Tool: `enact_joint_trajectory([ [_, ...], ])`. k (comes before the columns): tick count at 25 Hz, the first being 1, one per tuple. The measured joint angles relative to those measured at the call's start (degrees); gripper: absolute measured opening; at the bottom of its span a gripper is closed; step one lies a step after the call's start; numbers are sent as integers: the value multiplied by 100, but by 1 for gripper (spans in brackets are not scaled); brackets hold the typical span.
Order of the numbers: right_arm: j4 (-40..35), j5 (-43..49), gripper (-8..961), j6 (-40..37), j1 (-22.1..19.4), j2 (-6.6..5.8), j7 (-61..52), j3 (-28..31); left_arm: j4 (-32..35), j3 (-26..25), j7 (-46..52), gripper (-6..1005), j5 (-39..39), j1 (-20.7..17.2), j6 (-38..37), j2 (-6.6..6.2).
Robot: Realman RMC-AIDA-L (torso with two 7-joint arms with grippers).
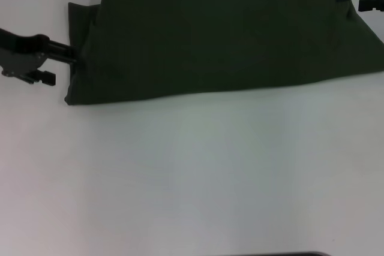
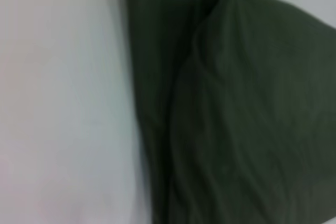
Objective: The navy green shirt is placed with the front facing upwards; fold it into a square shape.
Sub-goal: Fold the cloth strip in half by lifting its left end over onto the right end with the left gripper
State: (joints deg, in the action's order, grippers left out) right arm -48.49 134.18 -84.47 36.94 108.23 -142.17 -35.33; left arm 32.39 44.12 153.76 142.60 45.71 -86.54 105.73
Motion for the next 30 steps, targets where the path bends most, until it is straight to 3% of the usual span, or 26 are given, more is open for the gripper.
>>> enact_joint_trajectory([
  [9,22,-11,857,18,-5,82,72,132,-183,-9,48,851,20,-215,774,226],
  [30,24,-15,856,15,-68,74,76,370,-363,-36,32,818,14,-148,752,410],
])
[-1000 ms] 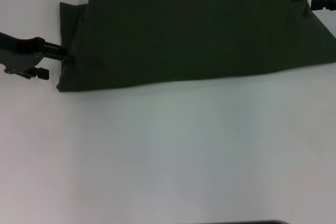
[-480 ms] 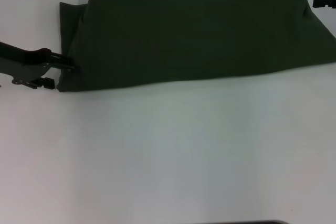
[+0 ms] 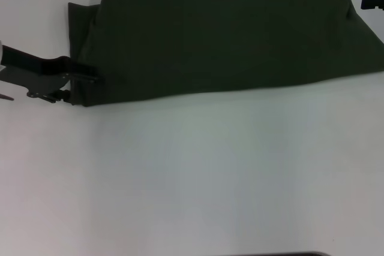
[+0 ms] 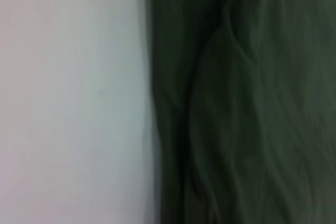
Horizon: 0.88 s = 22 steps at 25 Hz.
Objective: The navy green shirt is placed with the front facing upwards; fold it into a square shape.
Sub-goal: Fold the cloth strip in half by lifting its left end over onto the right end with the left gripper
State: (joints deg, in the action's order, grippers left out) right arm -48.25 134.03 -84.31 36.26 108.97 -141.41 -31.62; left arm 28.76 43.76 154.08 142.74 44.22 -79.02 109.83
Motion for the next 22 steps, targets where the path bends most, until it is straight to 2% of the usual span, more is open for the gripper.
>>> enact_joint_trajectory([
  [4,0,0,856,3,0,0,0,52,29,0,7,812,-8,15,-30,66],
  [9,0,-1,856,3,1,1,0,62,33,6,27,804,3,27,30,82],
  [20,0,-380,856,-60,-115,-28,-27,70,107,419,-1,639,126,94,293,101],
  [22,4,-421,856,-62,-140,-41,-38,74,167,435,-53,476,127,95,227,100],
])
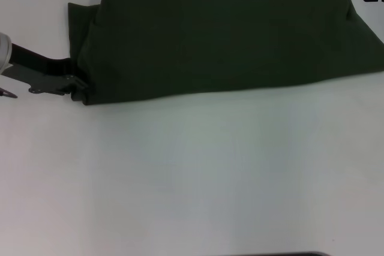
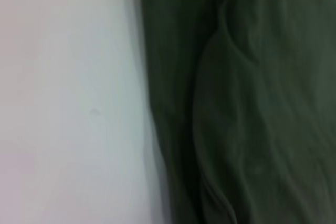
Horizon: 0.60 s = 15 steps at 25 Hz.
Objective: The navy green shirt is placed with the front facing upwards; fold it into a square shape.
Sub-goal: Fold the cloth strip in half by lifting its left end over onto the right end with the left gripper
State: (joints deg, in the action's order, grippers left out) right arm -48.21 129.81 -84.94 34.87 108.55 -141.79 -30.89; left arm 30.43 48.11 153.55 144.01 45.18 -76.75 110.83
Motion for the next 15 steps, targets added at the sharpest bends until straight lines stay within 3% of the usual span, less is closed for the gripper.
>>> enact_joint_trajectory([
  [1,5,-8,856,-4,-8,-5,-3,2,24,0,-36,394,-3,0,-52,-1],
  [6,47,4,856,-15,-25,-19,-7,-12,127,-40,-220,168,-44,1,-363,-32],
  [12,49,34,856,-81,-33,-71,-16,-40,302,-45,-358,16,-26,7,-667,-57],
  [15,49,211,856,-190,-42,-125,-55,-64,318,-30,-363,18,-6,-4,-695,-86],
])
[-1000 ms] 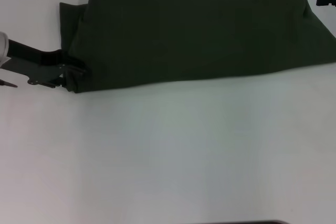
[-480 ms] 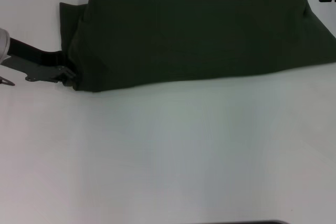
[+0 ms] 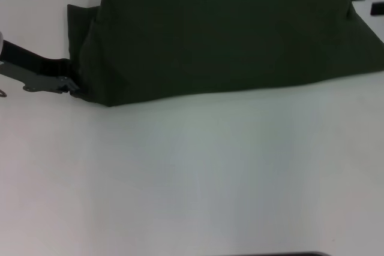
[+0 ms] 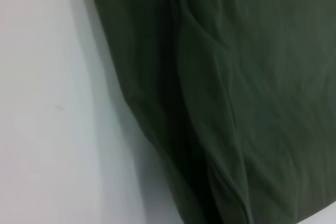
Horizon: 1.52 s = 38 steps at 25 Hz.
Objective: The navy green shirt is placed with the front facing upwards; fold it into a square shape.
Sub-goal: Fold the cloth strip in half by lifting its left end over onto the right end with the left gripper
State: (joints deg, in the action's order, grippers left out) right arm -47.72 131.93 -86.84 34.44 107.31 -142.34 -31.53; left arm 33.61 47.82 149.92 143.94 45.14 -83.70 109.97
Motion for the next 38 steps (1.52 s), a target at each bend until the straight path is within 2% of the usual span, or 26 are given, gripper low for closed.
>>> enact_joint_trajectory([
  [4,10,1029,857,-512,92,-101,-71,-54,15,-30,15,19,2,-28,-5,-48],
  [6,-8,1238,857,-667,111,-116,-83,-54,16,-35,29,19,2,-29,-5,-57],
  [11,-223,1318,857,-1067,46,-165,-93,159,16,-34,27,20,3,3,25,-49],
  [14,-278,1447,857,-1015,-75,-236,-160,288,52,-30,25,20,3,16,28,-31],
  [18,-261,1653,857,-831,-153,-249,-192,289,65,-30,28,19,2,11,33,-23],
  [26,-247,1697,857,-313,-263,-164,-106,292,67,-26,50,20,2,13,40,-12],
  [35,-156,1678,856,332,-199,145,62,258,72,-34,54,20,1,12,48,-3],
  [38,-9,1667,856,499,-159,179,97,256,74,-36,54,19,0,9,69,-3],
])
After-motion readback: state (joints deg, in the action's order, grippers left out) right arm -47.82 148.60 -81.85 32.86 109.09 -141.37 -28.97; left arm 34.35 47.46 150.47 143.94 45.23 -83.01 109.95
